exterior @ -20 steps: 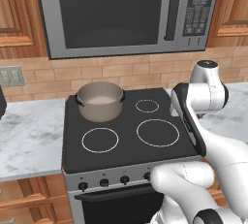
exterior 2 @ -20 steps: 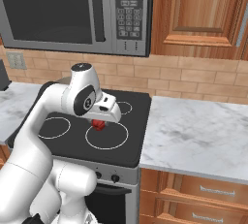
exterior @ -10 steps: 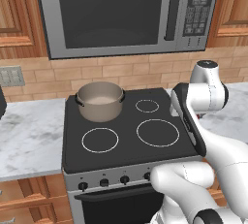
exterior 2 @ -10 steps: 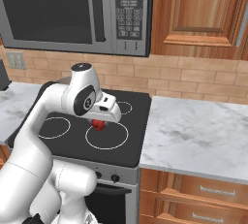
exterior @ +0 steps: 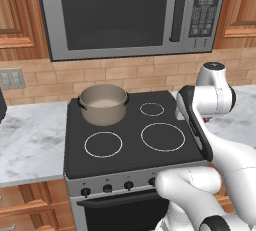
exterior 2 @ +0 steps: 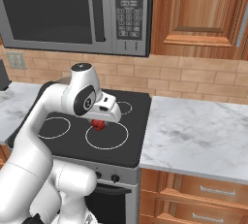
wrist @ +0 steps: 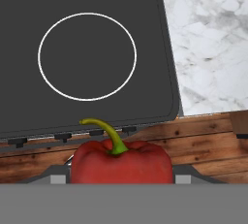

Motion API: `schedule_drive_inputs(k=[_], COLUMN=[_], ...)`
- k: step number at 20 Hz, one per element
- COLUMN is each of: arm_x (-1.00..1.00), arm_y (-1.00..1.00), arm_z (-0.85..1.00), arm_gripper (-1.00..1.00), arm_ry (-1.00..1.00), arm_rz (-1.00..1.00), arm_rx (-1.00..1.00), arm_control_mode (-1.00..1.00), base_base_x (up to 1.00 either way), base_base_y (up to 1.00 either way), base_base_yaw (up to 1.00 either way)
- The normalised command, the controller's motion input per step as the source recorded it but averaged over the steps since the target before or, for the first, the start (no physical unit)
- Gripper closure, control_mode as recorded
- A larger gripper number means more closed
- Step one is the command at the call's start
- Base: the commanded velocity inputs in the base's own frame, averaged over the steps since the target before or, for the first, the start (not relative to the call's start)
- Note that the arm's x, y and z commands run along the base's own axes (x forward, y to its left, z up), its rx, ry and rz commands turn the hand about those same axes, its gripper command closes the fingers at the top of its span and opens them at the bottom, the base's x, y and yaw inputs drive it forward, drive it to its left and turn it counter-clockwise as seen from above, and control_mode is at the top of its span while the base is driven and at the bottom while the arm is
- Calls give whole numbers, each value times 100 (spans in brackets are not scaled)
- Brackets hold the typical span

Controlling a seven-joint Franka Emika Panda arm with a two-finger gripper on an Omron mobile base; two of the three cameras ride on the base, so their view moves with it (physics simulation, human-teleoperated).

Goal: Turn on the burner for the pot on the stove. Wait thirty seconds for the pot to heat up. Then add the bell pepper to the pot.

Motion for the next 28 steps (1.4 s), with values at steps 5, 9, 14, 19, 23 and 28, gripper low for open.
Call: schedule_drive_inputs(k=[5,9,14,19,23,28], arm_x=[0,0,0,0,0,0], arm_y=[0,0,0,0,0,0], arm_z=[0,0,0,0,0,0], arm_gripper=[100,100,100,100,100,100], arm_ry=[0,0,0,0,0,0], arm_rz=[0,0,0,0,0,0], arm_rx=[0,0,0,0,0,0], arm_control_mode=[-100,-100,-100,-100,-100,-100], base_base_x=[0,0,0,0,0,0], base_base_y=[0,0,0,0,0,0], base_base_yaw=[0,0,0,0,0,0])
